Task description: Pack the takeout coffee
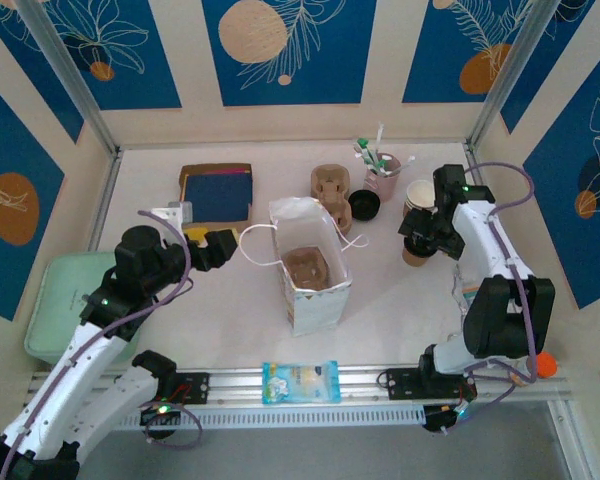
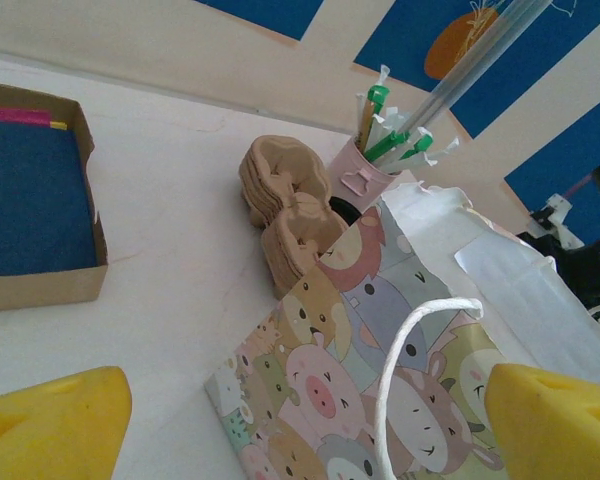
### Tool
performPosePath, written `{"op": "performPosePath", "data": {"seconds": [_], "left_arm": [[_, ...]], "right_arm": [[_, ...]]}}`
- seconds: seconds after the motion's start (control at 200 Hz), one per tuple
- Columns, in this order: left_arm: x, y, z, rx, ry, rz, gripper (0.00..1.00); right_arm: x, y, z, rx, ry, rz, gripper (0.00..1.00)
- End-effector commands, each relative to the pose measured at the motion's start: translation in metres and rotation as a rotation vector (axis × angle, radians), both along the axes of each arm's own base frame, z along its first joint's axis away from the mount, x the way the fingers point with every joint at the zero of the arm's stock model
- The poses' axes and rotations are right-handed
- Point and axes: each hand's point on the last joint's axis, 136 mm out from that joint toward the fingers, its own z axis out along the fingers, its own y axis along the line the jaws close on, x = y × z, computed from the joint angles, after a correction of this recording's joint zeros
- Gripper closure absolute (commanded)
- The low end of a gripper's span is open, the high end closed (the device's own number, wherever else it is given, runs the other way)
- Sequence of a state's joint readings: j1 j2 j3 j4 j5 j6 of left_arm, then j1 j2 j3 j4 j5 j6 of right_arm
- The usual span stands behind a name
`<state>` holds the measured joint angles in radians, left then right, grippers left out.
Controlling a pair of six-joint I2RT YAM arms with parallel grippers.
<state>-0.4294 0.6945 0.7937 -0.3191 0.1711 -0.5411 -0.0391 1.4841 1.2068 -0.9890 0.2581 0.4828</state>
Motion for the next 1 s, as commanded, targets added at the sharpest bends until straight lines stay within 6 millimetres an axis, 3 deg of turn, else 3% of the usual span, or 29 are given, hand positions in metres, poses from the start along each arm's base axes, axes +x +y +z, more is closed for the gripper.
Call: {"op": "performPosePath", "data": {"seconds": [0.0, 0.405, 0.996], "left_arm": [[0.001, 0.008, 0.007, 0.016, -0.033, 0.028, 0.09], [0.001, 0.008, 0.009, 0.015, -0.038, 0.029, 0.09], [0.000, 0.010, 0.004, 0.027, -0.029, 0.034, 0.09]], "right_arm": [[-0.004, 0.003, -0.013, 0.003, 0.037, 0.024, 0.01], [0.007, 0.013, -0.014, 0.001, 0.033, 0.045, 0.01], [0.017, 0.008, -0.038, -0.019, 0.073, 0.015, 0.01]]}}
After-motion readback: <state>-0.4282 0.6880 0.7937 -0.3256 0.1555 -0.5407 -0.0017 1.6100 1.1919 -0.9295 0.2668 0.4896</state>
